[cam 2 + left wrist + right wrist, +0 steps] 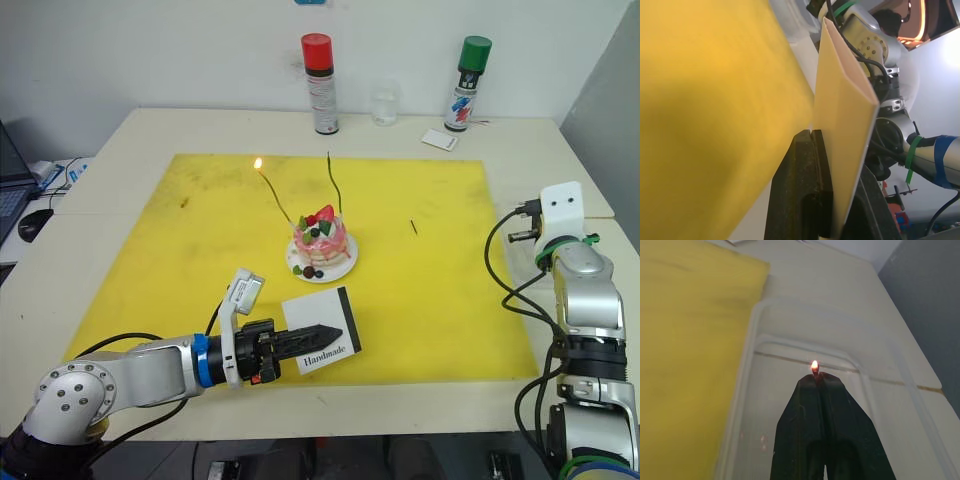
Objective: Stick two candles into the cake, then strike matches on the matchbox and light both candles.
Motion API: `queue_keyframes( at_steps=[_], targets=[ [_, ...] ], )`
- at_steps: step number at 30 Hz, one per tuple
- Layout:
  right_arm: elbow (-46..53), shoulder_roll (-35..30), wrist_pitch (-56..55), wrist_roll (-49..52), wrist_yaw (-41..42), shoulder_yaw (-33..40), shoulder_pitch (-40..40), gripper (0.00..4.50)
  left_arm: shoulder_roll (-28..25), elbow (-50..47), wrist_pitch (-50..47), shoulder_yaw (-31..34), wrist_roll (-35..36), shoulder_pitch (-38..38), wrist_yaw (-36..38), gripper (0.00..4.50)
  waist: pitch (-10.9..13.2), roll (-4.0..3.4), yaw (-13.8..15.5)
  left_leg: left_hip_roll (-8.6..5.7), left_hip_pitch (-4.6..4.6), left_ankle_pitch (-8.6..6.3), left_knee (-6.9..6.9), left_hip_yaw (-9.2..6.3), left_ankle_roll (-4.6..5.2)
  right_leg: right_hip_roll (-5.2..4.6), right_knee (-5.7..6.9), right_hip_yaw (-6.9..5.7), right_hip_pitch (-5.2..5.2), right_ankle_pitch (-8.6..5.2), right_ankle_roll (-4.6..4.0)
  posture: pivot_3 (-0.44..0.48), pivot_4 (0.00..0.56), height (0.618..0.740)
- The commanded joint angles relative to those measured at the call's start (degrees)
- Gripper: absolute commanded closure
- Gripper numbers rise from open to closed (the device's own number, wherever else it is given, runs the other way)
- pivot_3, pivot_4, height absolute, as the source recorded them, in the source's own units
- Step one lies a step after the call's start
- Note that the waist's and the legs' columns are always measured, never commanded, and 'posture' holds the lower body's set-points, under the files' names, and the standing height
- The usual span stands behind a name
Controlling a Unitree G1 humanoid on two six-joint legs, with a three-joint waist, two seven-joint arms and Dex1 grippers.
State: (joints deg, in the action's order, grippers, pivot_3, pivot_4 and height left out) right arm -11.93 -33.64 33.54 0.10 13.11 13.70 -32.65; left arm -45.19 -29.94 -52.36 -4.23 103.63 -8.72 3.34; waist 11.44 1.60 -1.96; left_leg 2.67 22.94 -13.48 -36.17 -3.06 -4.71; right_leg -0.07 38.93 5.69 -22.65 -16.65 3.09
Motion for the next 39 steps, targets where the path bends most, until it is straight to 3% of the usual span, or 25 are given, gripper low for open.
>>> queue_keyframes(
  at_steps=[1, 4, 14, 19, 26, 30, 33, 35, 39],
  targets=[
    [-0.14, -1.41, -0.18, 0.38, -2.49, 3.09, -1.87, 4.29, 0.17, -1.12, -0.08, 0.76, 0.19, 0.01, 0.71, 4.50, 0.00, 0.00, 0.04, 0.00, 0.00, 0.00, 0.00, 0.00, 0.00, 0.00, 0.00, 0.00, 0.00, 0.00, 0.00, 0.000, 0.150, 0.740],
    [-0.78, -1.63, -0.99, 0.57, -3.14, 3.34, -2.31, 3.56, 0.20, -1.07, -0.01, 0.84, 0.15, 0.01, 0.62, 4.50, 0.00, 0.00, 0.03, 0.00, 0.00, 0.00, 0.00, 0.00, 0.00, 0.00, 0.00, 0.00, 0.00, 0.00, 0.00, 0.000, 0.150, 0.740],
    [-0.07, -1.58, -5.13, 0.84, -3.69, 2.38, -3.04, 0.08, 0.00, -1.23, -0.06, 1.00, 0.36, 0.18, 0.69, 4.50, 0.00, 0.00, 0.00, 0.00, 0.00, 0.00, 0.00, 0.00, 0.00, 0.00, 0.01, 0.00, 0.00, 0.00, 0.00, 0.000, 0.150, 0.740],
    [5.17, 4.50, -8.58, 8.42, 6.48, -1.93, -3.77, 0.03, -0.40, -1.17, -0.24, 1.14, 0.82, -0.02, 0.55, 4.50, 0.00, 0.00, -0.66, 0.03, -0.03, 0.00, 0.00, -0.01, 0.00, 0.02, 0.04, 0.00, 0.01, 0.00, 0.00, 0.000, 0.150, 0.740],
    [4.93, 12.52, -9.74, 9.29, 8.61, -7.80, -2.77, 0.03, -1.71, -1.61, -0.21, 1.88, 1.78, 0.33, -0.24, 4.50, 0.00, -0.01, -0.62, 0.02, 0.02, 0.00, -0.02, -0.05, 0.00, 0.00, 0.03, -0.06, 0.02, 0.00, 0.00, 0.000, 0.150, 0.740],
    [-1.51, 17.28, -13.75, 7.64, 6.89, -9.96, -2.79, 0.03, -2.69, -2.45, 0.42, 2.56, 2.84, 1.28, -1.12, 4.50, -0.01, 0.00, -0.60, 0.02, 0.01, 0.00, -0.01, -0.05, 0.00, 0.00, 0.04, -0.06, 0.01, 0.00, 0.00, 0.000, 0.150, 0.740],
    [-4.87, 19.31, -15.88, 7.11, 6.11, -10.49, -3.53, 0.57, -2.97, -3.08, 0.80, 2.85, 3.48, 1.80, -1.86, 4.50, 0.00, -0.01, -0.59, 0.02, 0.00, 0.00, -0.01, -0.05, 0.00, 0.00, 0.05, -0.07, 0.01, 0.00, 0.00, 0.000, 0.150, 0.740],
    [-6.88, 20.22, -16.64, 6.21, 5.41, -11.33, -4.22, 1.19, -3.11, -3.48, 1.10, 3.03, 3.87, 2.15, -2.35, 4.50, 0.00, -0.01, -0.59, 0.02, 0.01, 0.00, -0.01, -0.05, 0.00, 0.00, 0.04, -0.06, 0.01, 0.00, 0.00, 0.000, 0.150, 0.740],
    [-11.13, 21.44, -18.93, 4.68, 4.54, -12.46, -5.83, 1.19, -3.42, -4.32, 1.63, 3.43, 4.35, 2.96, -3.23, 4.50, 0.00, -0.01, -0.74, 0.02, -0.01, 0.00, -0.01, -0.06, 0.00, 0.00, 0.05, -0.07, 0.01, 0.00, 0.00, 0.000, 0.150, 0.740]
  ],
)
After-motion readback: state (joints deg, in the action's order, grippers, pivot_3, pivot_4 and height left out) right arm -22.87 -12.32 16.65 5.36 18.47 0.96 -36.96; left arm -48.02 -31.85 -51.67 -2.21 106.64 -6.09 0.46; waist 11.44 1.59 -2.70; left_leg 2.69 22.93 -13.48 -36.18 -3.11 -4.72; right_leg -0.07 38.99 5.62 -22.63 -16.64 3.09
